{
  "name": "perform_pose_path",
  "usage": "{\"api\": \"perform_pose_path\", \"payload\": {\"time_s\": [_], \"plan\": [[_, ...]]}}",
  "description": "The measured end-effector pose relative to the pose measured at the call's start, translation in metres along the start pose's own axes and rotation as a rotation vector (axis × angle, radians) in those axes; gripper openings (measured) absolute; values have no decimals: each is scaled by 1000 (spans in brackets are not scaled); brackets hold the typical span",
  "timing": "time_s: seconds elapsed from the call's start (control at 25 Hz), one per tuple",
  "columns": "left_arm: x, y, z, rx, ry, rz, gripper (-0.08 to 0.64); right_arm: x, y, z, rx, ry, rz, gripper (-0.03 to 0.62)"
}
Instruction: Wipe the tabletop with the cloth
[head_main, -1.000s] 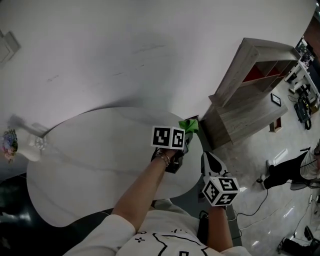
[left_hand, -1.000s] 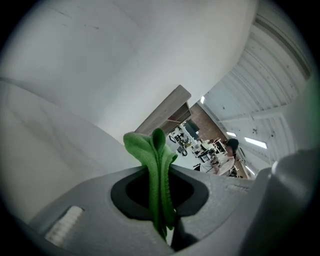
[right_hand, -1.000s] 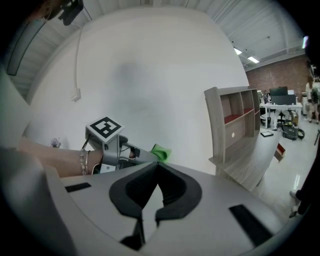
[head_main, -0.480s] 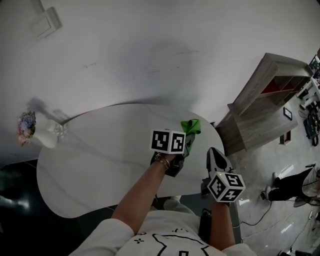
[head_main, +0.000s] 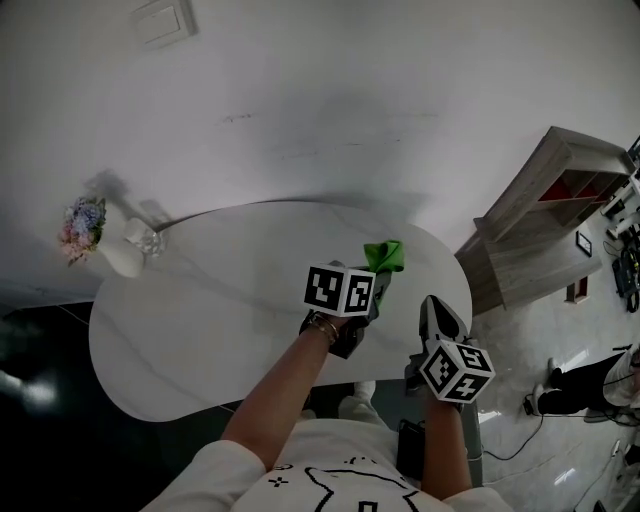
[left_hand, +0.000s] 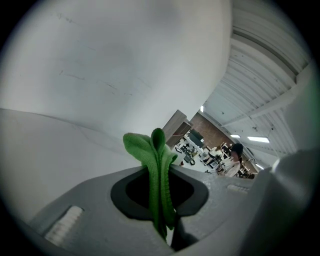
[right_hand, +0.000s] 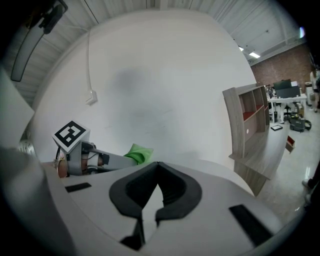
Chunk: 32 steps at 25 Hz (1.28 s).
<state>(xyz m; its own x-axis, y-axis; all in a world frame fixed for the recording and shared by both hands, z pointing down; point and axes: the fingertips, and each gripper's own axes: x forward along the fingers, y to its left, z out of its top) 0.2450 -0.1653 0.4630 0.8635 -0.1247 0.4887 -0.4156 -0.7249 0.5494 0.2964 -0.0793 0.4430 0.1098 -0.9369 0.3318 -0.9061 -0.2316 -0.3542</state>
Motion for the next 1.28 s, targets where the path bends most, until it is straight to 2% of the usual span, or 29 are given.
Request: {"api": "perform_pose_path", "payload": {"time_s": [0.16,0.76,1.28], "plan": [[-36,7,-3,16,-32,15,49,-5,24,-9,-8,9,10,-5],[-155,49,-33,-48,-172,81,49,-30,120,-38,-135,31,121,-5],[-254,92,-73,-67,-256,196,49,-38,205,-71,-217,53,237,-4]]}}
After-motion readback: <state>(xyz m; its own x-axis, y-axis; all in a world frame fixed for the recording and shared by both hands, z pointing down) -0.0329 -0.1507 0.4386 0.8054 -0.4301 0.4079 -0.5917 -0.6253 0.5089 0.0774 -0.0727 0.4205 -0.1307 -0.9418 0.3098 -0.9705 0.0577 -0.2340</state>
